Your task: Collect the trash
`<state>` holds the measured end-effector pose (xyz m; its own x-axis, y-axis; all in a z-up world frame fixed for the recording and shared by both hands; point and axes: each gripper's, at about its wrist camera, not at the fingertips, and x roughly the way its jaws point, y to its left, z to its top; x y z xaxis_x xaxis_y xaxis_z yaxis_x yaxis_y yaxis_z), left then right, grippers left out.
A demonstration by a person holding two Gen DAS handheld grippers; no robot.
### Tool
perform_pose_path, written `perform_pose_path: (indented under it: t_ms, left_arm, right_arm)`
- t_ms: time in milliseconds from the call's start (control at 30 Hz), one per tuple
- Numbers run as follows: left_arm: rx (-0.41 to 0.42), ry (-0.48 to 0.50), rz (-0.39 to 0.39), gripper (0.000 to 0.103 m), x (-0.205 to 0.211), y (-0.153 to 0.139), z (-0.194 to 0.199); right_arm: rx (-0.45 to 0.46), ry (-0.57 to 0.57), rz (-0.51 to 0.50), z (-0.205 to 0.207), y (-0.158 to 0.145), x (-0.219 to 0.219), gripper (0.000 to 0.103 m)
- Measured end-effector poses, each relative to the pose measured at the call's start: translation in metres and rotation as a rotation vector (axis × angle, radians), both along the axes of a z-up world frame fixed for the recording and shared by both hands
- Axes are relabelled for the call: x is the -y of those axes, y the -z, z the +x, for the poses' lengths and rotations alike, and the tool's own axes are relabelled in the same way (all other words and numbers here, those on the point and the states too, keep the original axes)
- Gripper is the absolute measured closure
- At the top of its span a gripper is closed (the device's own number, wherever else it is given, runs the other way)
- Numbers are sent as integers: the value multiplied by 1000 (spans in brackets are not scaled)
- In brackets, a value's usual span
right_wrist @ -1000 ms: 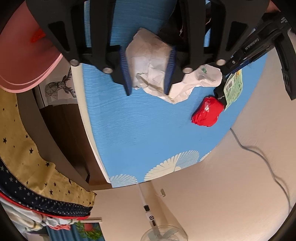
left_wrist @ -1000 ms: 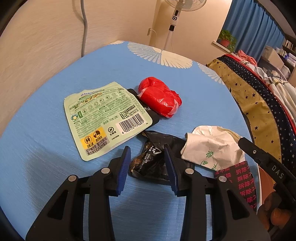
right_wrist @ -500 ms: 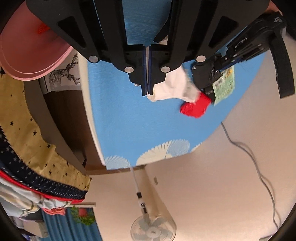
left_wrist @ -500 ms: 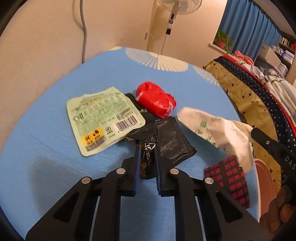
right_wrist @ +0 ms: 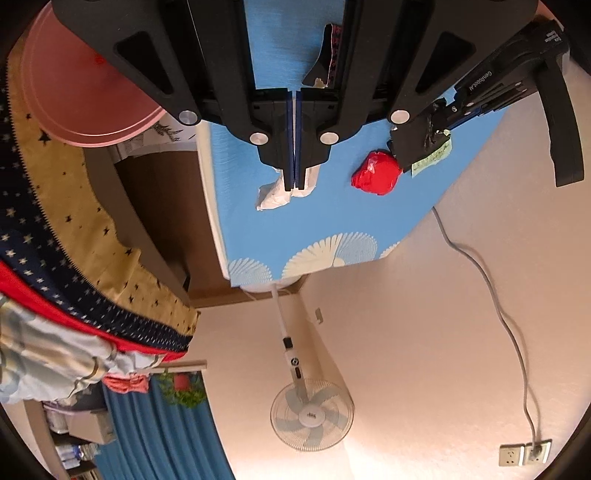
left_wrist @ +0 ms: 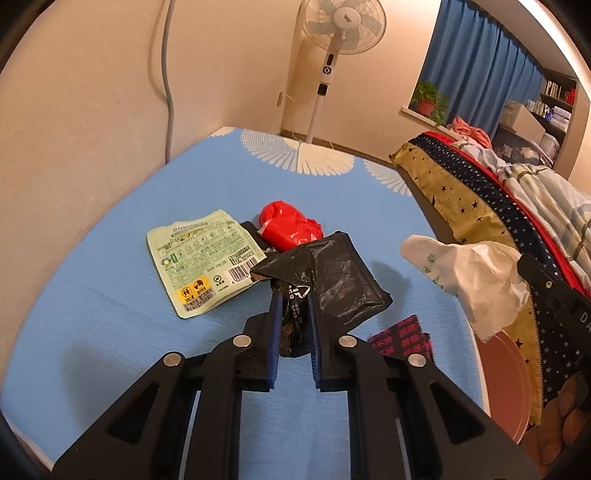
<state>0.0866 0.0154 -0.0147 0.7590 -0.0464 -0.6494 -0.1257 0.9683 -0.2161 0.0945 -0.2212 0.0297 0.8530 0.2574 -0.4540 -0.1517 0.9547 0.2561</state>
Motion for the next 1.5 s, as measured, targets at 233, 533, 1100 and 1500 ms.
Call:
perform_pose_path:
  t_ms: [233, 533, 1100, 1500]
  left_arm:
    - [37, 12, -4, 90, 4, -17, -16]
    - [65, 50, -3, 90, 15, -30, -31]
    - [97, 141, -19, 90, 52, -38, -38]
    - [100, 210, -28, 90, 78, -34, -38]
  right_arm:
    - [35, 53, -11, -25, -17, 16, 103]
    - [53, 123, -21, -53, -32, 38, 103]
    - [59, 247, -53, -78, -42, 78, 103]
    - [36, 322, -55, -79, -39, 99, 102]
